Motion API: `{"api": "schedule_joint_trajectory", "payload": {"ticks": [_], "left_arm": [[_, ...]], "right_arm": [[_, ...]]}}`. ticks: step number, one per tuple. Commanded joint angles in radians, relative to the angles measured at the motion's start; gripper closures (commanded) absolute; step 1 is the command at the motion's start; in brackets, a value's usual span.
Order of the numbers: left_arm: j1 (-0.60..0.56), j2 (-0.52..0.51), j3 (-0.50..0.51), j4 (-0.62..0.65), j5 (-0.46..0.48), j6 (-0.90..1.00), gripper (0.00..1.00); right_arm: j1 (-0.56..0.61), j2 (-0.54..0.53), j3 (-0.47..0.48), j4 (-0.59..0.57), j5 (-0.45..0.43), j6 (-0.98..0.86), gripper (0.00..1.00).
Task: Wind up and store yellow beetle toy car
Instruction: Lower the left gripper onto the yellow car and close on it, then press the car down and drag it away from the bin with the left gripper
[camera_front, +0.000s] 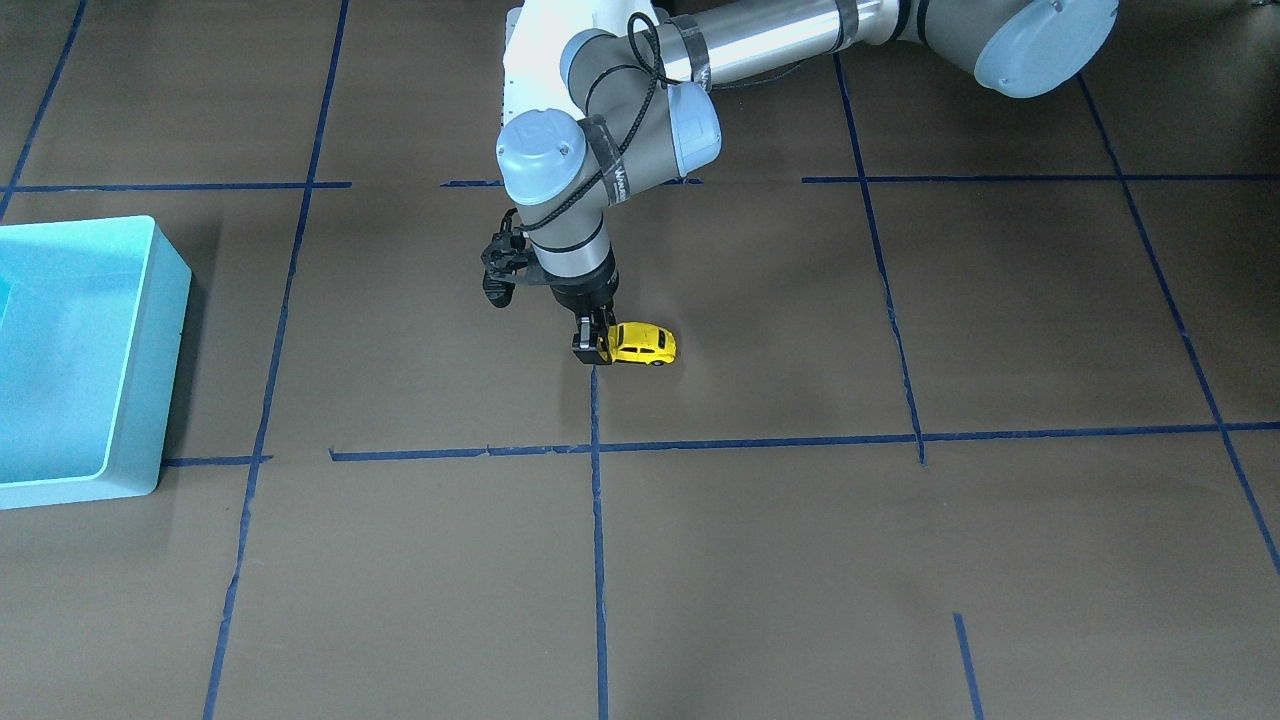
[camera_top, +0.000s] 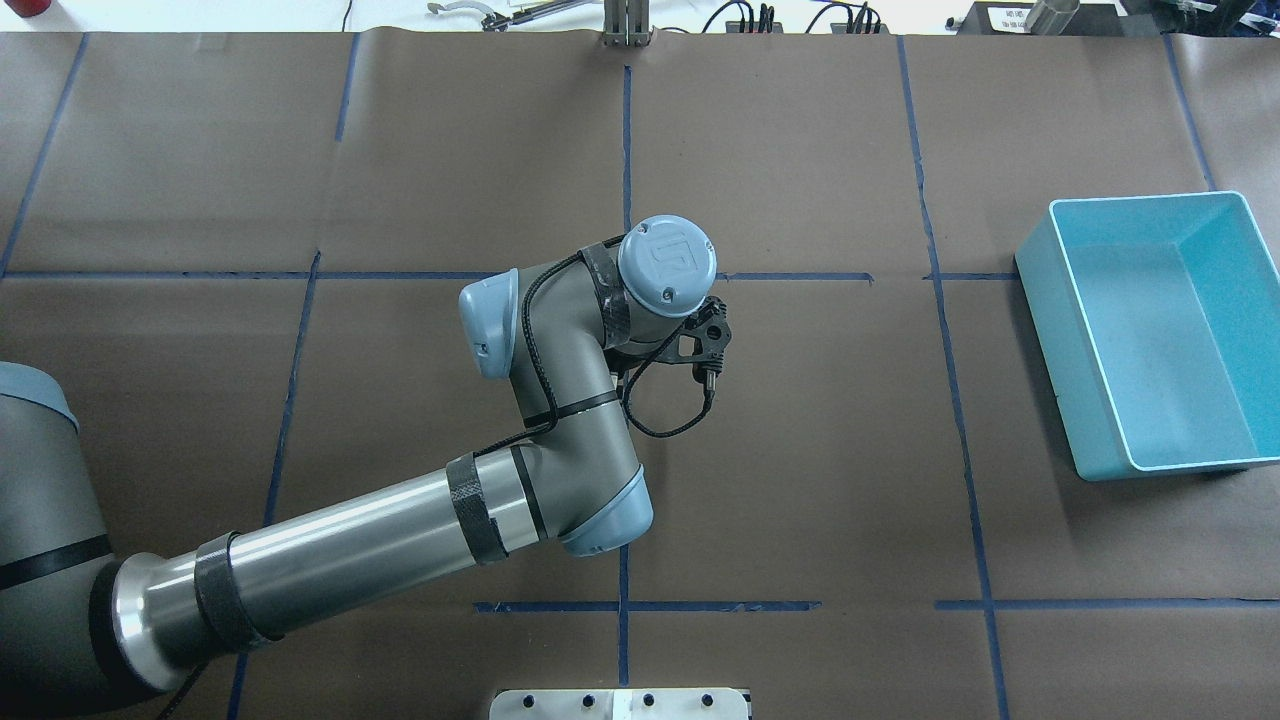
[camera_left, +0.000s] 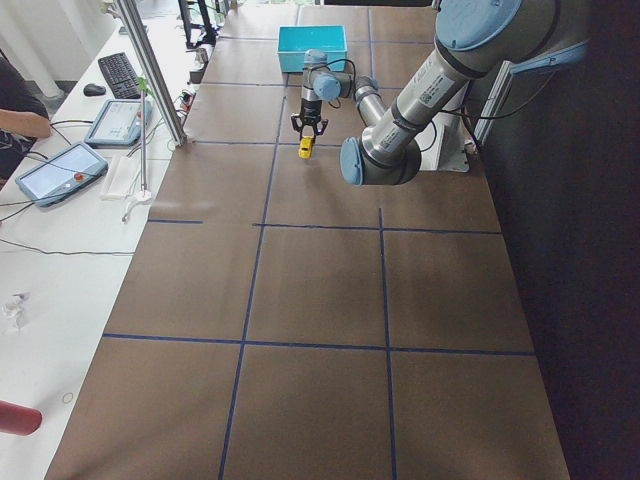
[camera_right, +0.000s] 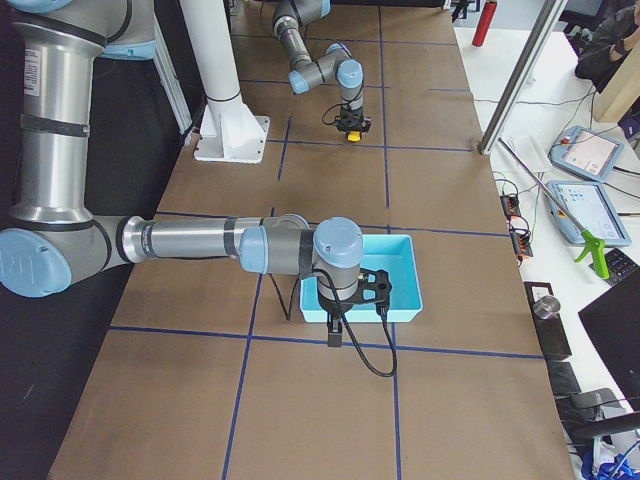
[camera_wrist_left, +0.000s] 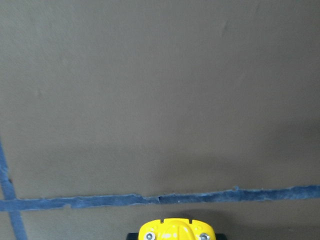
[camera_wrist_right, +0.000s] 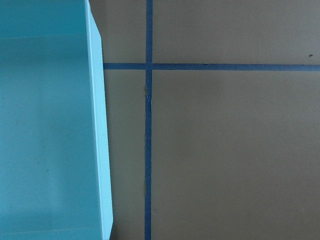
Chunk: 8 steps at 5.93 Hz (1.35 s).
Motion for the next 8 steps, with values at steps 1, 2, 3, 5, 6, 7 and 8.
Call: {"api": "schedule_joint_trajectory", "payload": {"ticks": [1, 2, 3, 5, 6, 7, 8], "left_arm": [[-0.001, -0.006, -0.015, -0.089, -0.033, -0.096, 0.78], [-0.002, -0.007, -0.009, -0.163, -0.047, -0.103, 0.78], [-0.001, -0.025, 0.053, -0.258, -0.075, -0.149, 0.78], [-0.001, -0.042, 0.104, -0.318, -0.104, -0.178, 0.78], [-0.001, -0.041, 0.106, -0.317, -0.104, -0.174, 0.78], [-0.002, -0.039, 0.111, -0.317, -0.107, -0.172, 0.78], [-0.002, -0.035, 0.118, -0.323, -0.127, -0.172, 0.78]], "right_arm": [[0.0, 0.0, 0.0, 0.0, 0.0, 0.0, 0.0], [0.0, 0.0, 0.0, 0.0, 0.0, 0.0, 0.0], [0.0, 0.0, 0.0, 0.0, 0.0, 0.0, 0.0], [0.0, 0.0, 0.0, 0.0, 0.0, 0.0, 0.0], [0.0, 0.0, 0.0, 0.0, 0.0, 0.0, 0.0], [0.0, 0.0, 0.0, 0.0, 0.0, 0.0, 0.0], [0.0, 0.0, 0.0, 0.0, 0.0, 0.0, 0.0]]}}
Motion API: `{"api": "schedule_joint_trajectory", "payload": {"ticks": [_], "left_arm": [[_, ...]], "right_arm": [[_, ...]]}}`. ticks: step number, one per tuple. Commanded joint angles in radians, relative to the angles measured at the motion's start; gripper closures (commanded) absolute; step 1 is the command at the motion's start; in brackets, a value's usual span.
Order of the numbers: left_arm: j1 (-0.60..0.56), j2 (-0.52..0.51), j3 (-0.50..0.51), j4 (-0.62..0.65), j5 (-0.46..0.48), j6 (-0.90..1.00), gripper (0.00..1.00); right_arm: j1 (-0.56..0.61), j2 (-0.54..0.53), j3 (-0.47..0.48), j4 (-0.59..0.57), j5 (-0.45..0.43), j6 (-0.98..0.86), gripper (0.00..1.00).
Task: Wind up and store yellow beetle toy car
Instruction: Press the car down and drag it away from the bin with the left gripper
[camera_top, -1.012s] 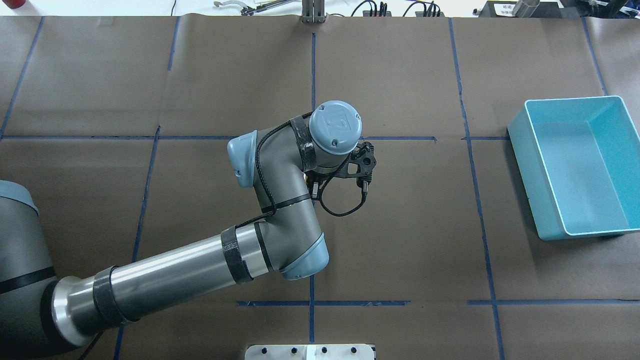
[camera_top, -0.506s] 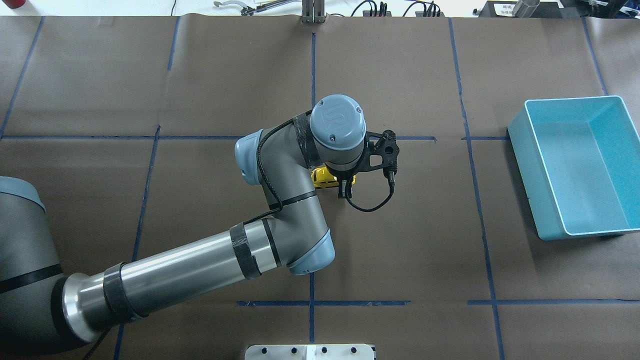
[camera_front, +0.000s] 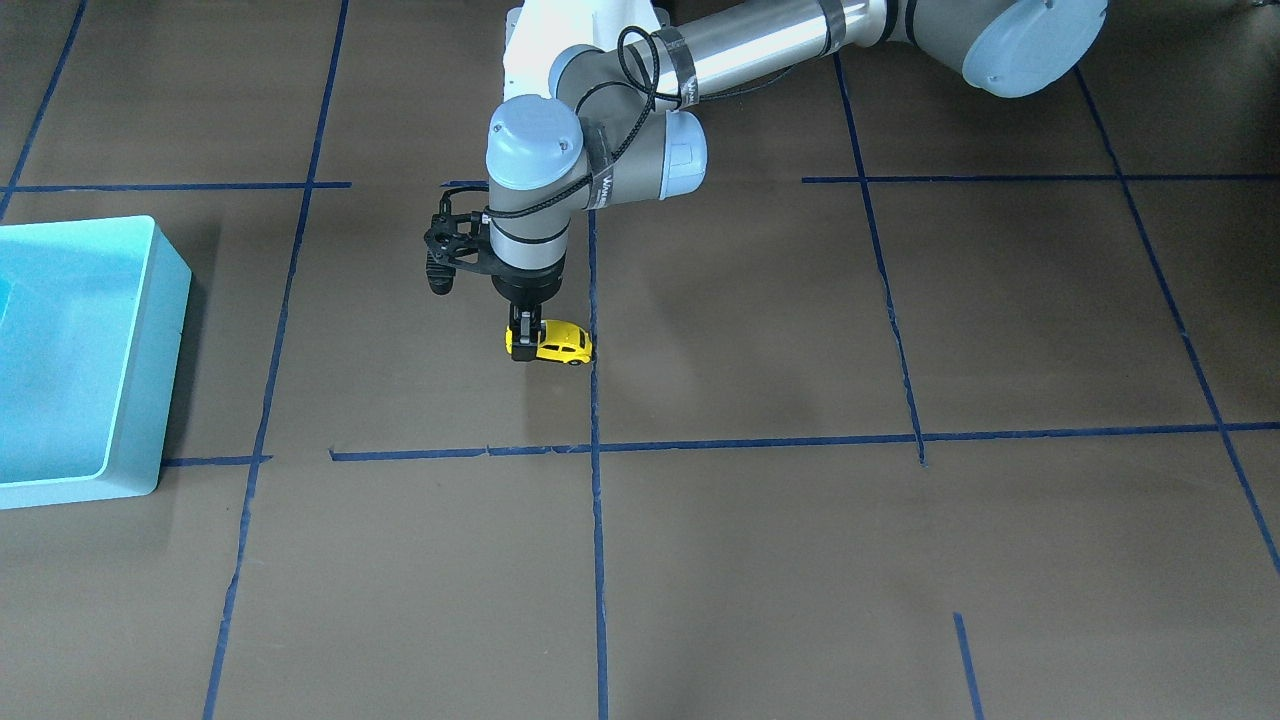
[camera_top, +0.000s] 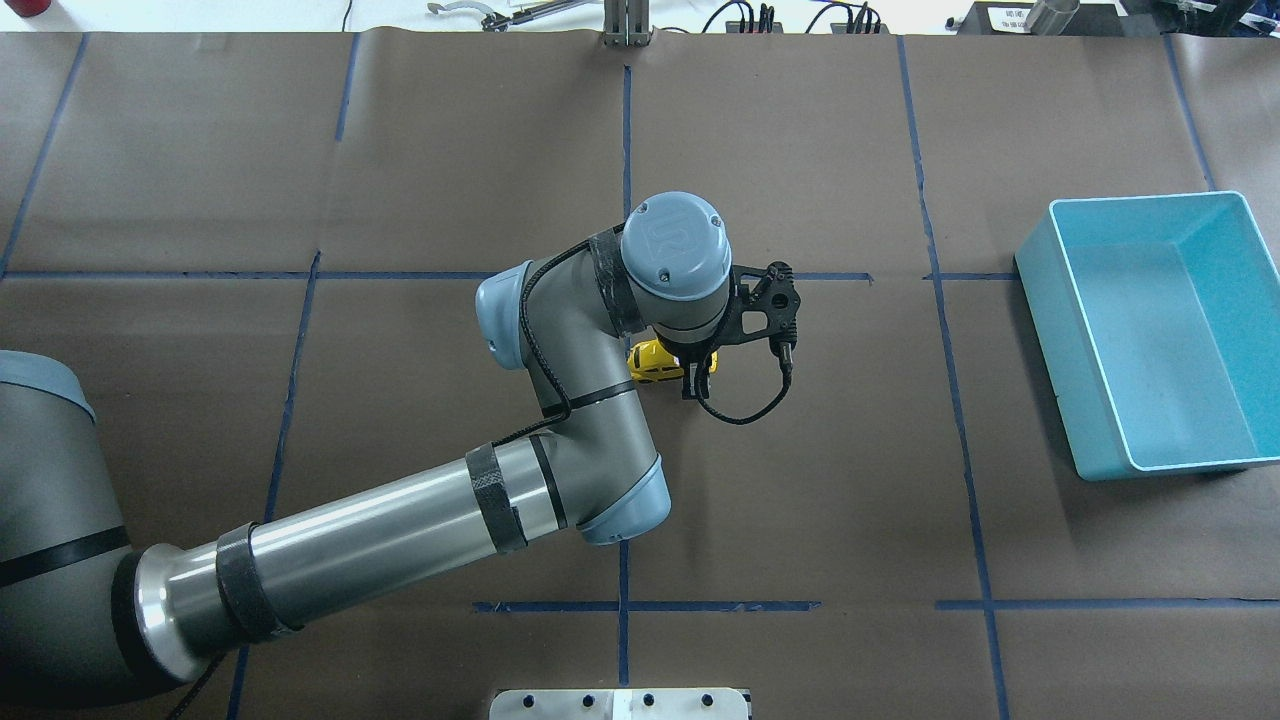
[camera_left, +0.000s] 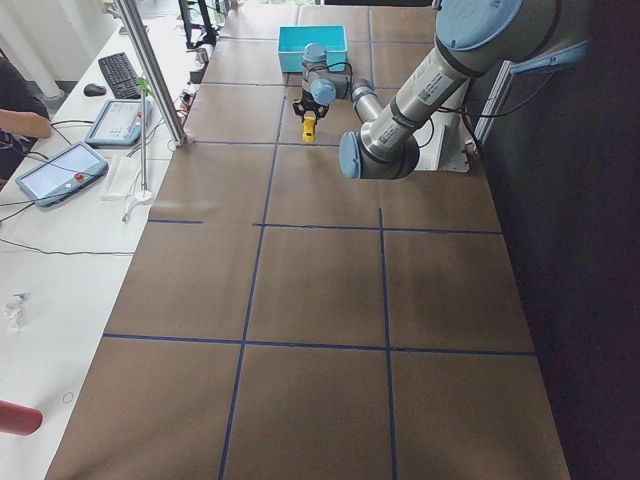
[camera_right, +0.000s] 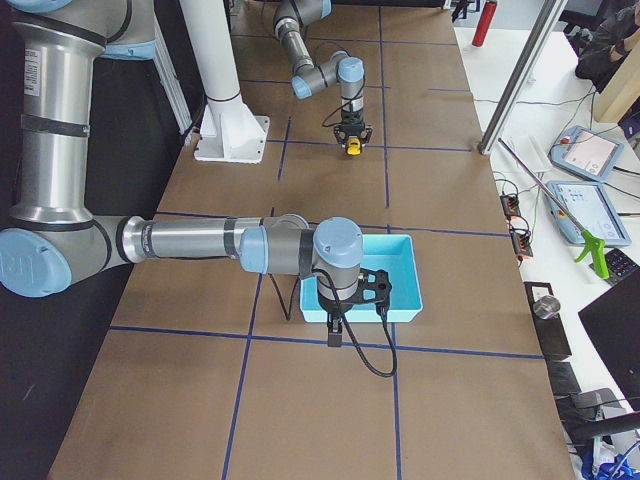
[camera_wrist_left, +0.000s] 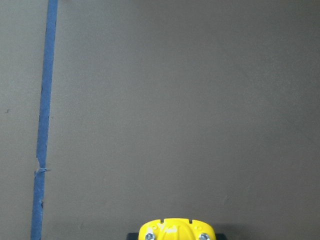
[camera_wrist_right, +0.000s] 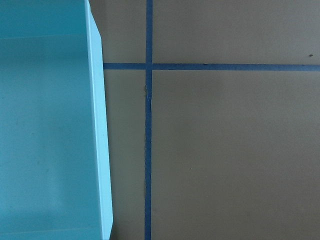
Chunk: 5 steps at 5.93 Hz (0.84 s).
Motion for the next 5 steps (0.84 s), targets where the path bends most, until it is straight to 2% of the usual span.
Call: {"api": "schedule_joint_trajectory", "payload": {"ticks": [1, 3, 5], "left_arm": [[-0.001, 0.011, 0.007, -0.009, -0.016, 0.001, 0.78], [-0.011, 0.069, -0.024, -0.059, -0.023, -0.001, 0.78], [-0.036, 0.178, -0.123, -0.099, -0.029, 0.001, 0.78]], "right_arm": [[0.0, 0.0, 0.0, 0.0, 0.0, 0.0, 0.0], [0.0, 0.0, 0.0, 0.0, 0.0, 0.0, 0.0], [0.0, 0.0, 0.0, 0.0, 0.0, 0.0, 0.0]]}}
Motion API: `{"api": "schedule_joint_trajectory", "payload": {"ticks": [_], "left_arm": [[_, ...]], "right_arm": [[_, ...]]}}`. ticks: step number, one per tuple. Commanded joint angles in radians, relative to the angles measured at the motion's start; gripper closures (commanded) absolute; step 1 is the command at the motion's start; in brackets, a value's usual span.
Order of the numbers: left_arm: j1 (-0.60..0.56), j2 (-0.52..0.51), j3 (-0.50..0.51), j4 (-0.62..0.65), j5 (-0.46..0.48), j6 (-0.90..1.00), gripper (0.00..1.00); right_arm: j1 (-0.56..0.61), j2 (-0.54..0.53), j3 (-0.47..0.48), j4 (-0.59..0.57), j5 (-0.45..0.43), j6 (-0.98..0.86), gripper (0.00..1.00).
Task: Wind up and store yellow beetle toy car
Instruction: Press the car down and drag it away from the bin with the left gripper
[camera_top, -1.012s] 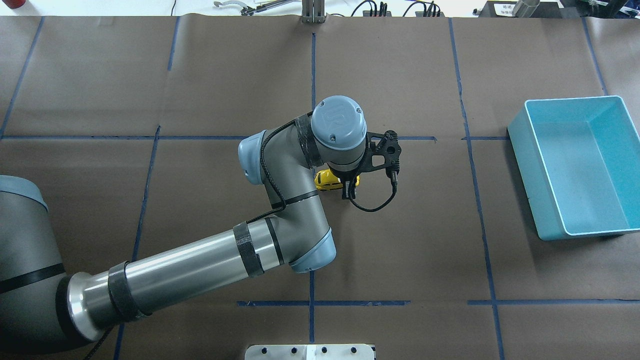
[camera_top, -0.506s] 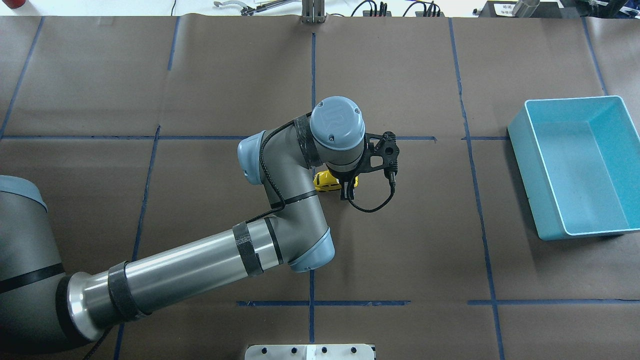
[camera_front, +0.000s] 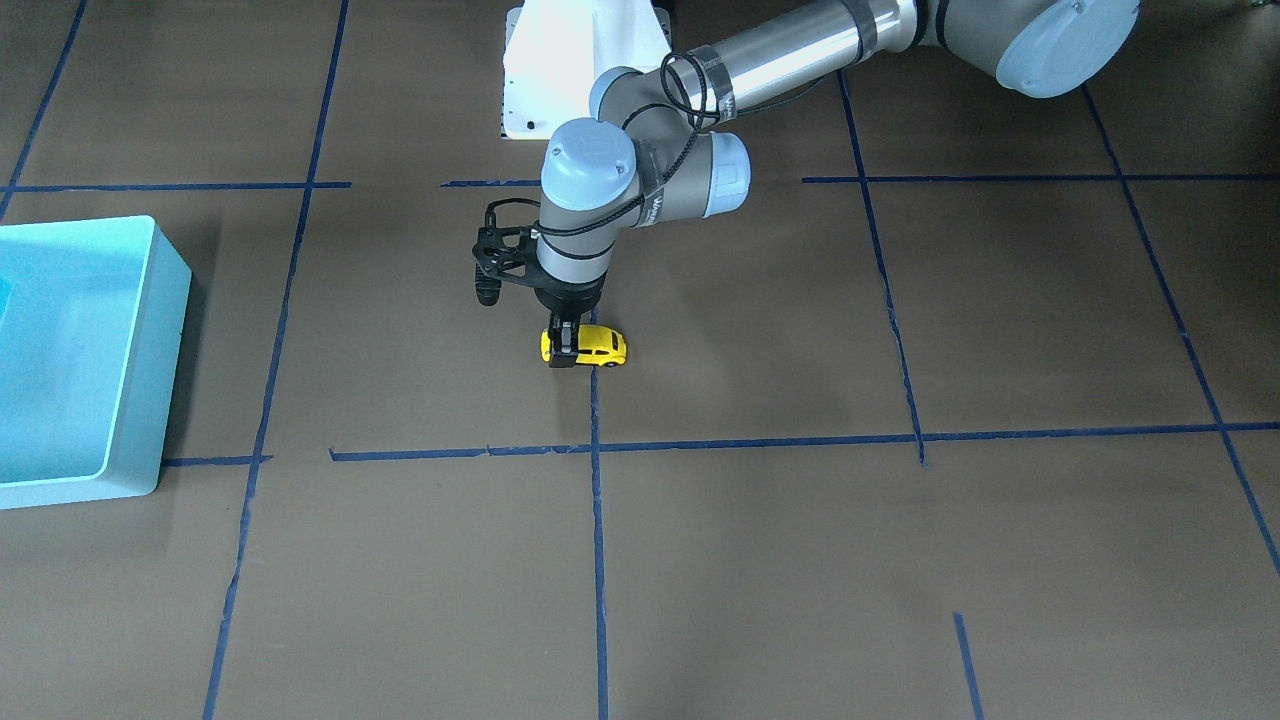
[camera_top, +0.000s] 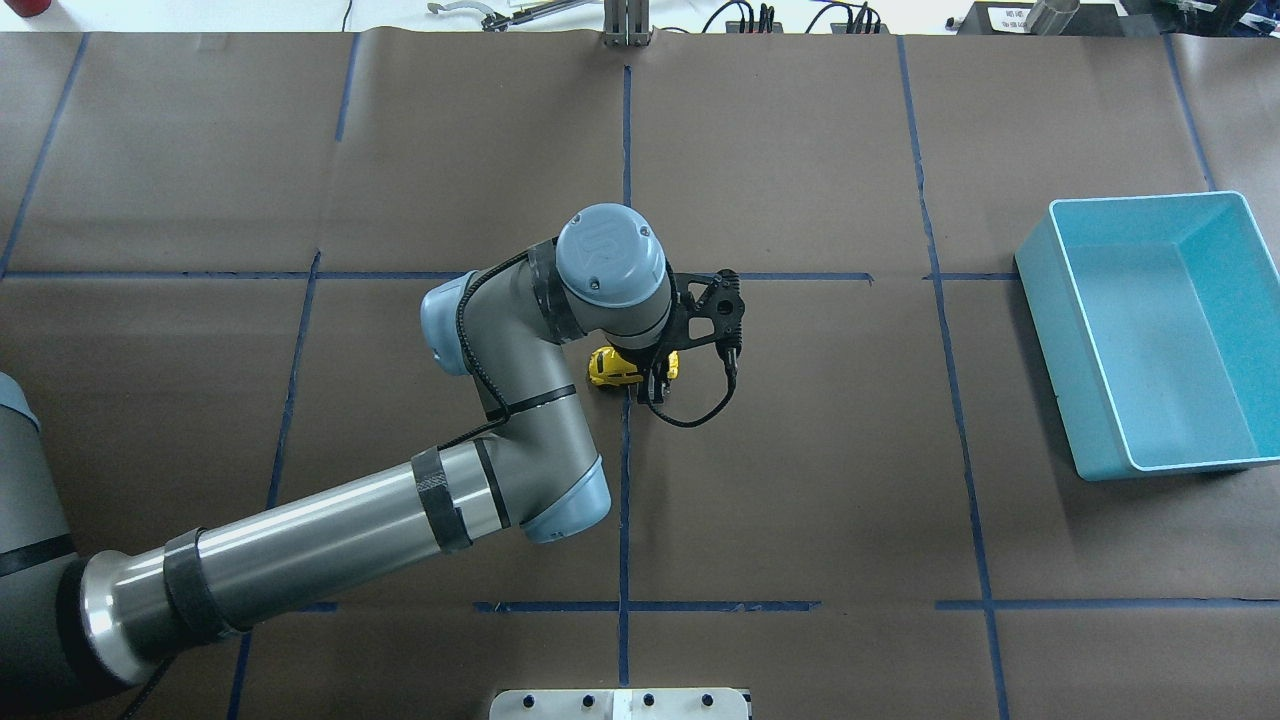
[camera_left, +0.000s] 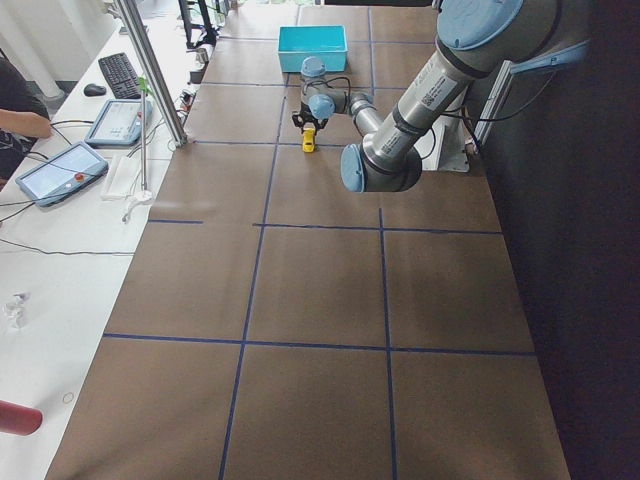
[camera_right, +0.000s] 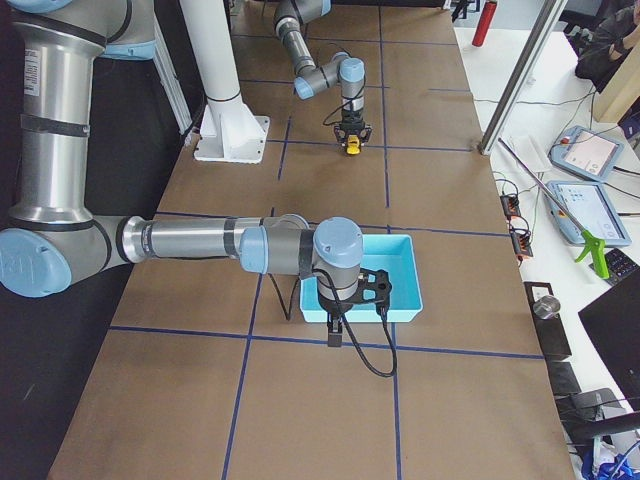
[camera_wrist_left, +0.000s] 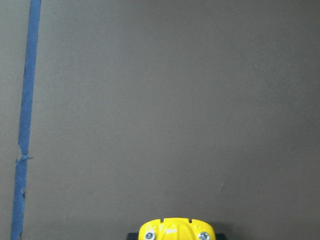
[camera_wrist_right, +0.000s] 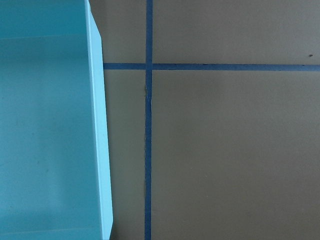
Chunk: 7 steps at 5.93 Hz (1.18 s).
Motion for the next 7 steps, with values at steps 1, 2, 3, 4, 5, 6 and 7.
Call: {"api": "schedule_joint_trajectory", "payload": {"ticks": [1, 2, 3, 4, 5, 6, 7], "left_arm": [[-0.02, 0.082, -0.05, -0.059, -0.002, -0.001, 0.78], [-0.03, 0.108, -0.058, -0.079, -0.002, 0.0, 0.78], [-0.036, 0.142, -0.081, -0.097, -0.004, 0.0, 0.78], [-0.037, 0.188, -0.116, -0.113, -0.004, 0.0, 0.78], [-0.051, 0.242, -0.151, -0.148, -0.034, 0.002, 0.7], [-0.071, 0.297, -0.182, -0.215, -0.045, 0.019, 0.01], [-0.088, 0.408, -0.282, -0.234, -0.088, 0.032, 0.0]], "right_arm": [[0.0, 0.0, 0.0, 0.0, 0.002, -0.002, 0.0], [0.0, 0.0, 0.0, 0.0, 0.002, 0.0, 0.0], [0.0, 0.0, 0.002, 0.0, 0.002, 0.0, 0.0], [0.0, 0.0, 0.0, 0.0, 0.002, 0.0, 0.0], [0.0, 0.0, 0.002, 0.0, 0.002, 0.0, 0.0], [0.0, 0.0, 0.002, 0.0, 0.002, 0.0, 0.0], [0.0, 0.0, 0.002, 0.0, 0.002, 0.0, 0.0]]}}
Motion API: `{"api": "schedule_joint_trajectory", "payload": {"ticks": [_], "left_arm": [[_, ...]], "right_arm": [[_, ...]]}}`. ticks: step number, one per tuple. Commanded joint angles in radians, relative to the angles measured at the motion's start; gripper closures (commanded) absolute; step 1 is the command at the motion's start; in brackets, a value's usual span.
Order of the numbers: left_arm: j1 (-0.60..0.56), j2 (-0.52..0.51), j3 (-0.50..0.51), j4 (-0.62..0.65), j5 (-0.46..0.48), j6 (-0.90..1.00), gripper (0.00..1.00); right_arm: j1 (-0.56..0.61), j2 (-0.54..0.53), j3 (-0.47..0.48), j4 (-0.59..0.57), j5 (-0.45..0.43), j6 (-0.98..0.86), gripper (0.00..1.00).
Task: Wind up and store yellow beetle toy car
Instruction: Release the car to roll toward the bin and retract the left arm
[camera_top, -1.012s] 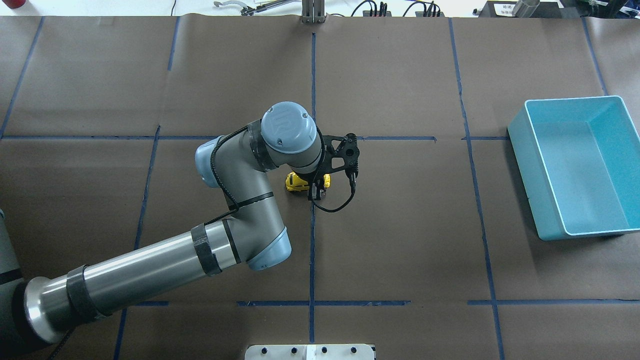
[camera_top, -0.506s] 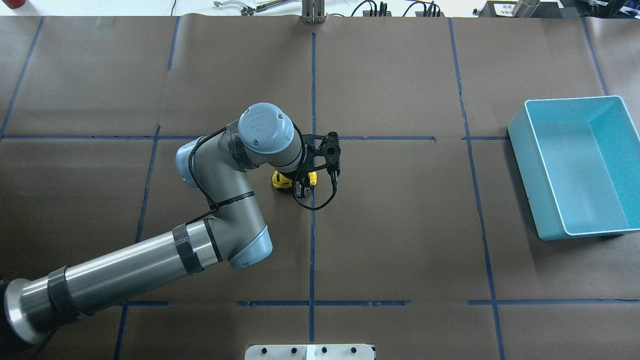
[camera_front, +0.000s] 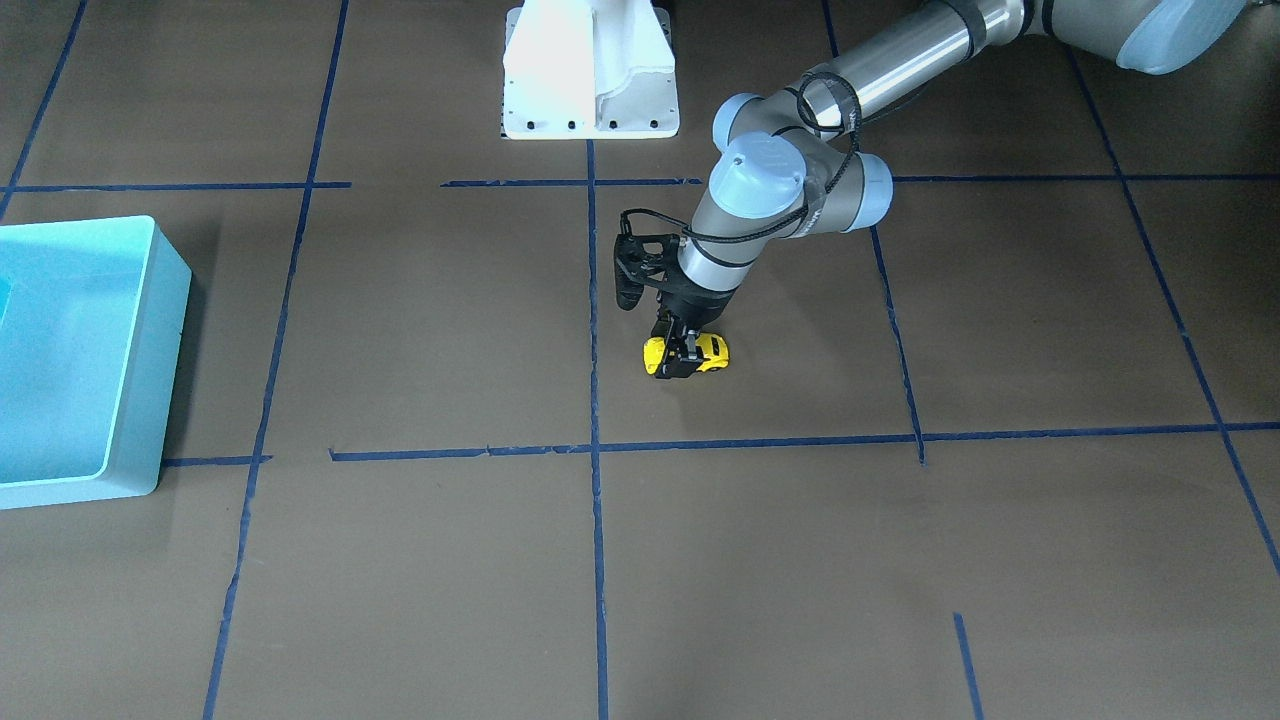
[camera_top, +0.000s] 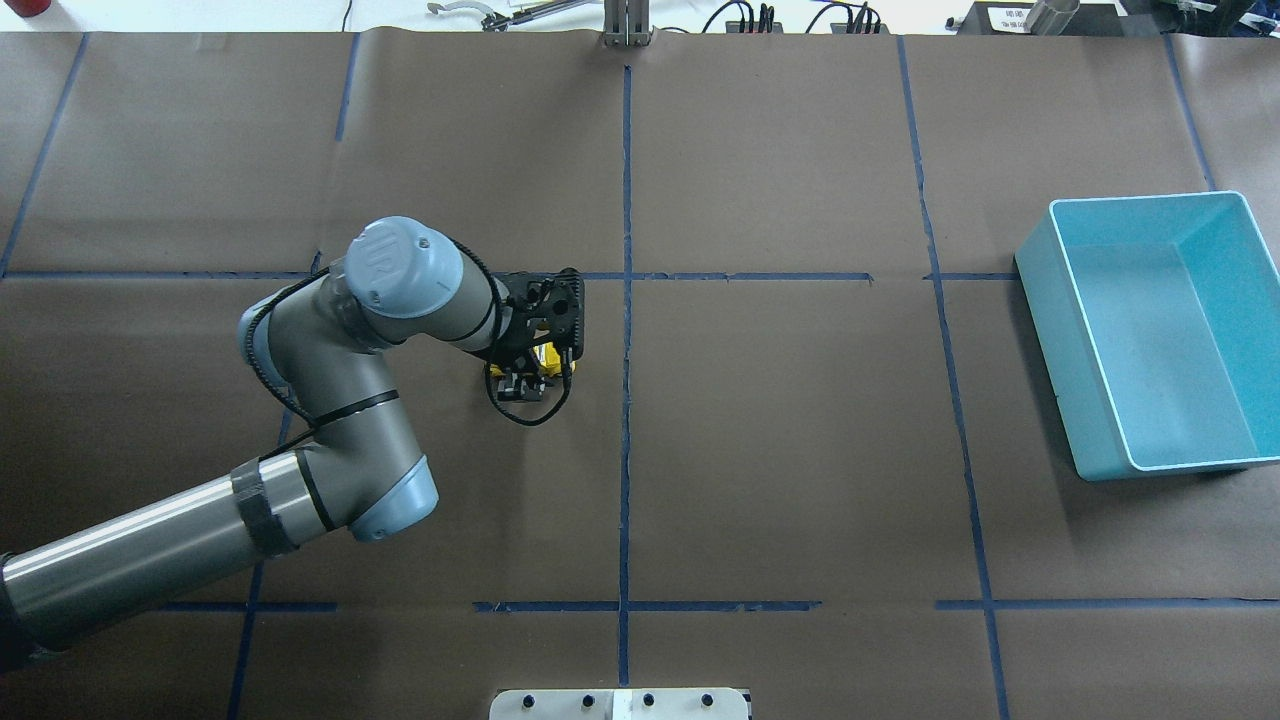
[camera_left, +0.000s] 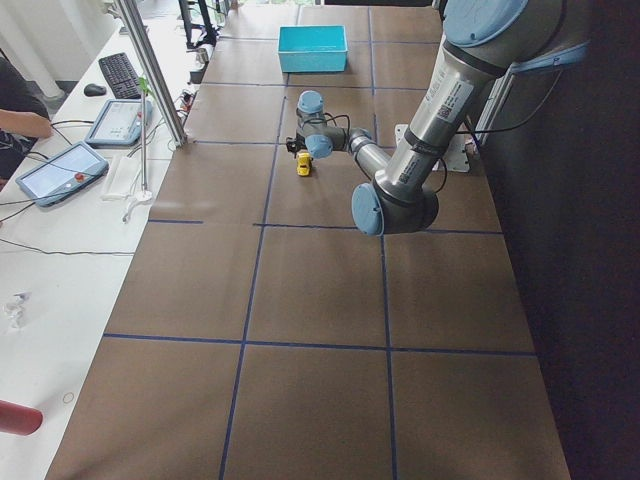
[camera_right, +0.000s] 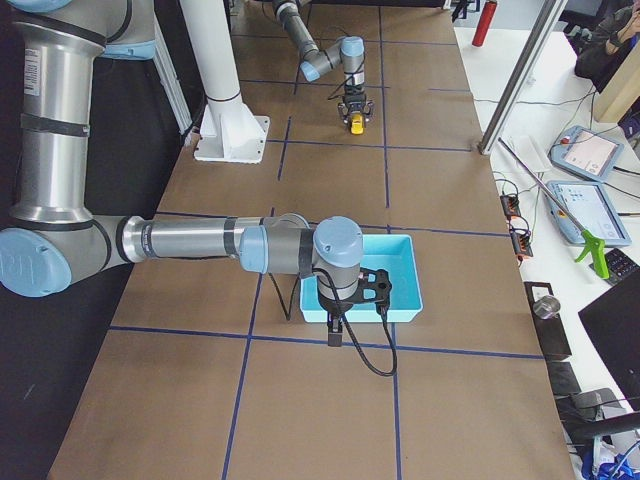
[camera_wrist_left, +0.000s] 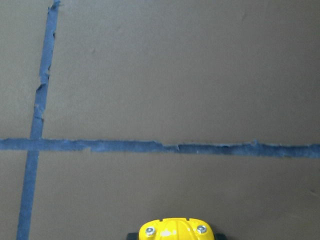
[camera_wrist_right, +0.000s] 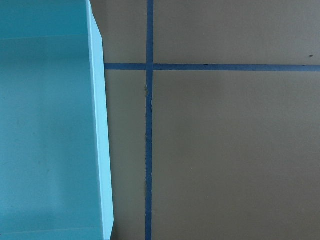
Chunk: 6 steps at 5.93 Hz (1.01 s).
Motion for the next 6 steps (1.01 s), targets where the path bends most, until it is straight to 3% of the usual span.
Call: {"api": "schedule_joint_trajectory", "payload": {"ticks": [1, 2, 6], "left_arm": [[-0.026, 0.182, -0.162, -0.03, -0.06, 0.1, 0.0], [-0.026, 0.247, -0.239, -0.018, -0.065, 0.128, 0.0], [-0.127, 0.37, -0.327, -0.014, -0.113, 0.128, 0.0]], "right_arm": [[0.0, 0.0, 0.0, 0.0, 0.0, 0.0, 0.0], [0.0, 0.0, 0.0, 0.0, 0.0, 0.0, 0.0], [0.0, 0.0, 0.0, 0.0, 0.0, 0.0, 0.0]]}}
